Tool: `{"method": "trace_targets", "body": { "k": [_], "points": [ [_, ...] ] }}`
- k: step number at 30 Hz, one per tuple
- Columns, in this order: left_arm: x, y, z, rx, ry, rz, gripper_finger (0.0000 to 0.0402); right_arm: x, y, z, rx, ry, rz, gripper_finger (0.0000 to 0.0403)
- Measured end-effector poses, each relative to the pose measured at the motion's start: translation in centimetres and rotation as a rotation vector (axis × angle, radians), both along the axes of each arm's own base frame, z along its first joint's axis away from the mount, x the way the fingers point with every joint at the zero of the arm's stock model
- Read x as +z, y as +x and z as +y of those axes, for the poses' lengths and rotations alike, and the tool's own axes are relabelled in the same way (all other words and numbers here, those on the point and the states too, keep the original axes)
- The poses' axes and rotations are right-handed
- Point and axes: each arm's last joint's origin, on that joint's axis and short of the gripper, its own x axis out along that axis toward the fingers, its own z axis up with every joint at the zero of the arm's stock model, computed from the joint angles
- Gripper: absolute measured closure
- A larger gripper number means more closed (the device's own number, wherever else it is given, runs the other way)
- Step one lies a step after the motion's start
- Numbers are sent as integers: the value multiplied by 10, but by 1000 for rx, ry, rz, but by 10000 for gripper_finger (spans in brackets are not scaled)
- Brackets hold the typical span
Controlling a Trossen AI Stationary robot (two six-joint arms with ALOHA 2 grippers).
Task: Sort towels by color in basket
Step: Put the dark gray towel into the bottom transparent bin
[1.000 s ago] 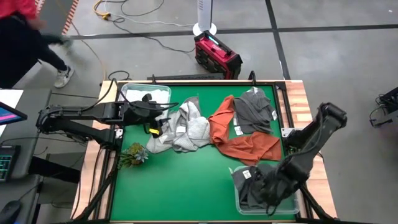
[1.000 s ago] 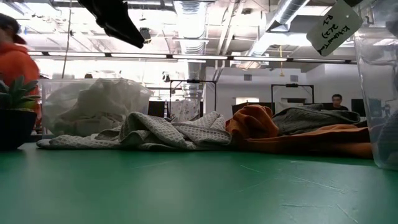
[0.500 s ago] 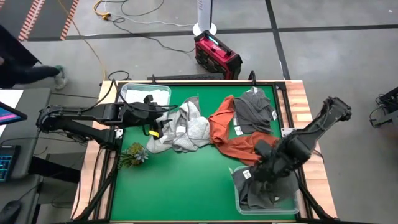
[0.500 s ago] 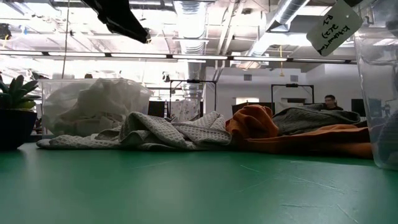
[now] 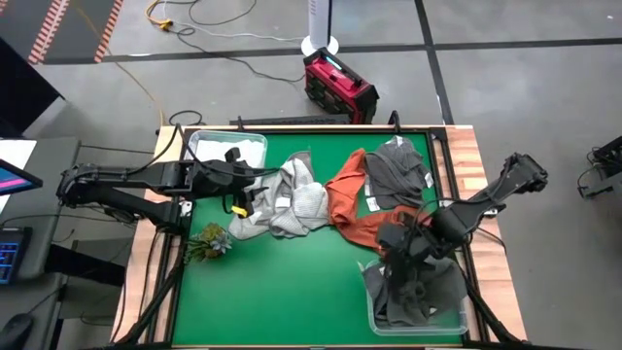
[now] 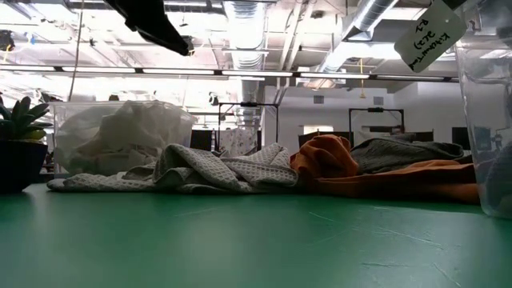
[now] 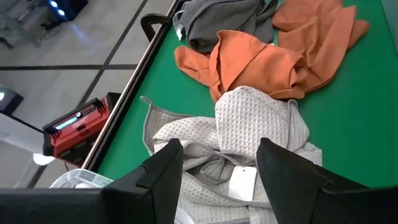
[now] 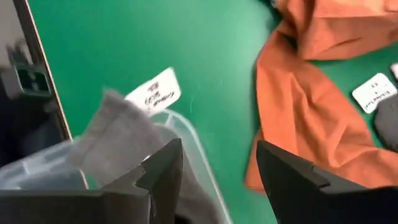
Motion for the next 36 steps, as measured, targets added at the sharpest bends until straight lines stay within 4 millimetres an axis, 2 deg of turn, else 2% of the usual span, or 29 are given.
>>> {"method": "trace_targets", "body": {
  "k": [6, 13, 17, 21, 23, 26, 31, 36],
  "points": [
    [0, 0, 1, 0, 63, 25, 205, -8, 8, 10, 156, 51, 48, 178],
    [0, -1, 1, -6, 84, 39, 205, -15, 11, 19, 269, 21, 63, 216],
    [-1, -1, 1, -1, 77, 45, 205, -25, 10, 29, 392, -57, 107, 266],
    [-1, -1, 1, -3, 82, 46, 205, -37, 8, 33, 434, -87, 192, 350],
    [-1, -1, 1, 1, 90, 49, 205, -33, 5, 34, 432, -65, 183, 383],
    [-1, -2, 2, 24, 105, 50, 205, -25, -1, 33, 429, -62, 182, 377],
    [-1, -2, 2, 35, 112, 51, 205, -25, -7, 44, 461, -26, 194, 379],
    [-1, -2, 2, 36, 113, 51, 205, -38, -18, 64, 537, -8, 259, 385]
  ]
}}
